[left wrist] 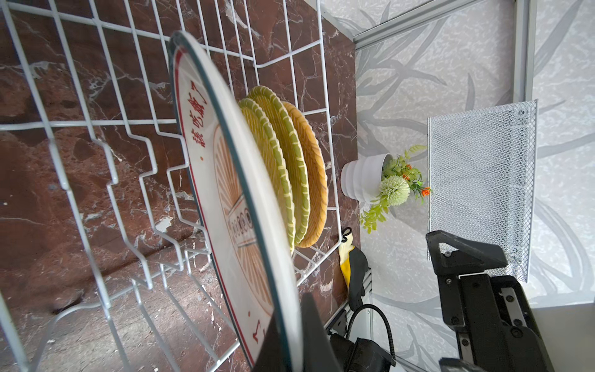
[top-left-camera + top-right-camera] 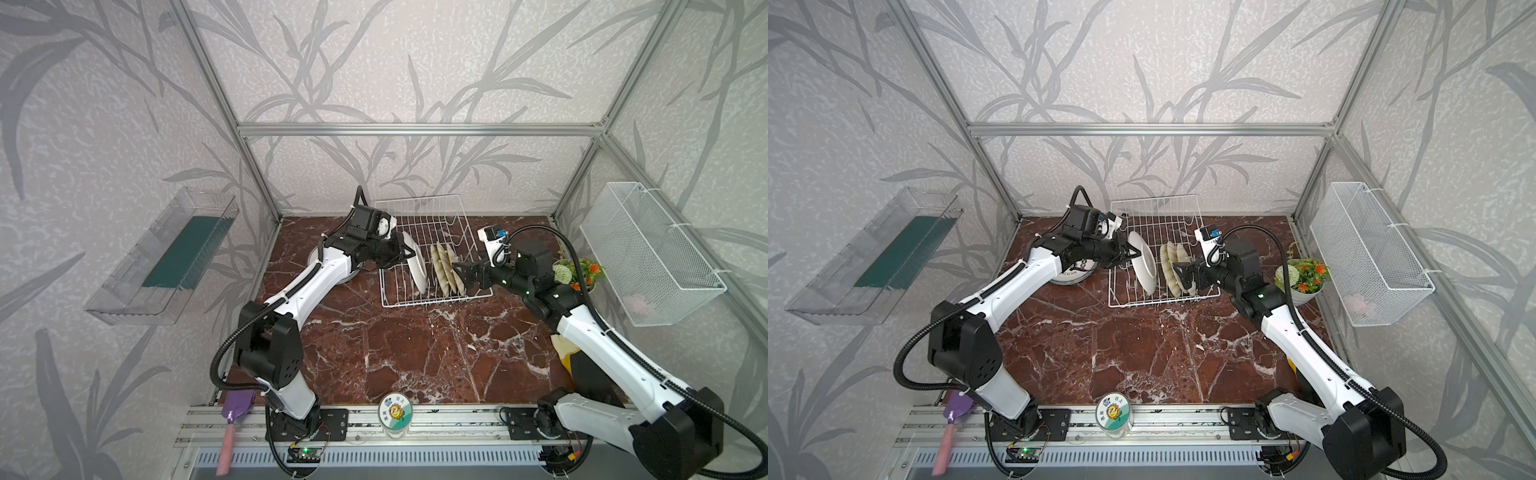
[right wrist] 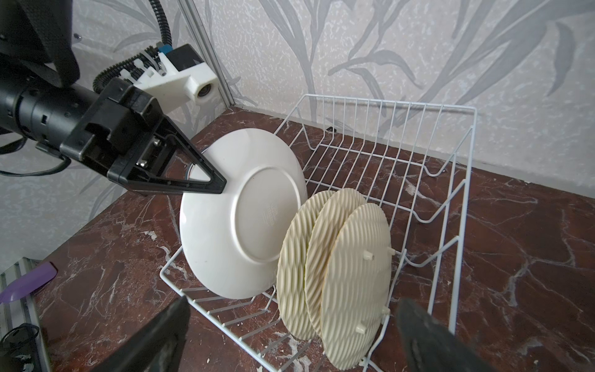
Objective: Unload the plates from the dish rack
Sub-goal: Pick up a plate from the dish rack, then place the plate among the plates.
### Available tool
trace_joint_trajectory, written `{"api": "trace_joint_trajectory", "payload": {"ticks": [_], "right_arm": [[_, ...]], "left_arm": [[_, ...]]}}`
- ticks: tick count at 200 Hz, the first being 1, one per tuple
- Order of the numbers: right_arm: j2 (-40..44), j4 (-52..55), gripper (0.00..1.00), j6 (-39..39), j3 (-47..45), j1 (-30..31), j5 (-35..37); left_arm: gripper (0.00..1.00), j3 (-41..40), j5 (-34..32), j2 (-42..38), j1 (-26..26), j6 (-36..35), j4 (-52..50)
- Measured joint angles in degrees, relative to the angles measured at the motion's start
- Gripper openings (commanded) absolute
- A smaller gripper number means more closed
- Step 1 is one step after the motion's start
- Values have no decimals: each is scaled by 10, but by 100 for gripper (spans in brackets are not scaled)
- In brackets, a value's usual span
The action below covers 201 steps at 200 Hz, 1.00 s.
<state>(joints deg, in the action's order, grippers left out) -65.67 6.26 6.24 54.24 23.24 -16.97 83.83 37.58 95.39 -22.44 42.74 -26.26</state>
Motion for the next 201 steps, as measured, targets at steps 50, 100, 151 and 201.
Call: {"api": "trace_joint_trajectory", "payload": {"ticks": [50,100,151,201], "right_arm": [[0,0,99,0,0,0,2],[0,1,99,5,2,0,10],[0,15,99,12,24,-2,26],[0,21,99,46,27,-23,30]], "left_arm": [[0,28,-22,-26,3,-23,-35],[0,99,-63,-35,16,-65,-85],[0,163,-96,-35,16,-141,-124],[0,164,-107,-35,15,-230,-123]]}}
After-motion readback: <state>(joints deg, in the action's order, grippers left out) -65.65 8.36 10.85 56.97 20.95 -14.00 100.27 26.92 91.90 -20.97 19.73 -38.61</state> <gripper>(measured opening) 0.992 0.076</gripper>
